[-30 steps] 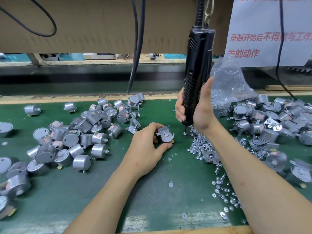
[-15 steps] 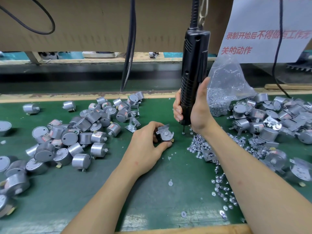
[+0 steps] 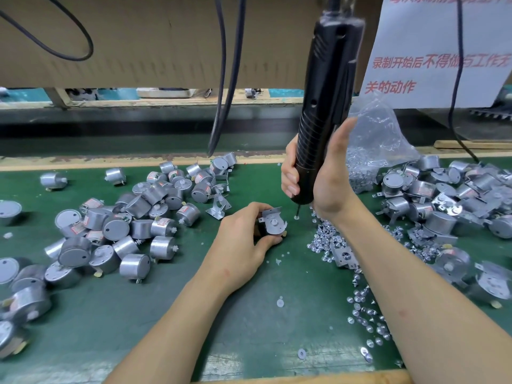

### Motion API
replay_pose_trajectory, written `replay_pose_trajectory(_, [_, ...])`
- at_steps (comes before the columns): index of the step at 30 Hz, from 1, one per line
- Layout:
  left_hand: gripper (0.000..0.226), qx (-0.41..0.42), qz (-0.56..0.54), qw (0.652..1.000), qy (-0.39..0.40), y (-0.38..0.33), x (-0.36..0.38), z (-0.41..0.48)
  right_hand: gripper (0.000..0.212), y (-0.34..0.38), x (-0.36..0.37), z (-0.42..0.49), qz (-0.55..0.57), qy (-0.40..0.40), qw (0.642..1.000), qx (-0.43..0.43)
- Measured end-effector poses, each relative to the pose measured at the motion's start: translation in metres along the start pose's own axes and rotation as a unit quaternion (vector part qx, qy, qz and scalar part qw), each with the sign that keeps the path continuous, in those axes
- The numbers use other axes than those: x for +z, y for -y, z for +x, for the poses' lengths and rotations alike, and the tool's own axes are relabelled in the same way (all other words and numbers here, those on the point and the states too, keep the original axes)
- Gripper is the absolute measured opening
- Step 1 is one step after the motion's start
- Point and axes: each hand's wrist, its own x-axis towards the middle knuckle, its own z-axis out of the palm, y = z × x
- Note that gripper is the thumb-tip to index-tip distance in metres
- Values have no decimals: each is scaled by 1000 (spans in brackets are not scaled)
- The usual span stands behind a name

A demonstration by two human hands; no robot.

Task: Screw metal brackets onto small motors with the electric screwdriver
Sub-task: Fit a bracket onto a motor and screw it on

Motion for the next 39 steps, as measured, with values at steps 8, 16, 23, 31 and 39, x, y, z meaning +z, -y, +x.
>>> replay_pose_trajectory(8, [36, 22, 8, 1000, -12, 0, 0, 0, 83, 4, 22, -8, 31, 18, 999, -29])
replay_pose_trajectory(16, [42, 29, 19, 999, -35, -3, 1, 1, 85, -3, 28, -9, 13, 15, 1000, -11])
replay_pose_trajectory(23, [31, 30, 22, 999, -18, -3, 0, 1, 88, -7, 30, -10, 11, 3, 1000, -10])
replay_pose_trajectory(31, [27, 27, 27, 999, -14, -2, -1, 2, 88, -9, 32, -9, 10, -9, 1000, -12])
replay_pose_trajectory(39, [25, 23, 25, 999, -19, -4, -1, 3, 90, -10, 32, -8, 2, -5, 1000, -1])
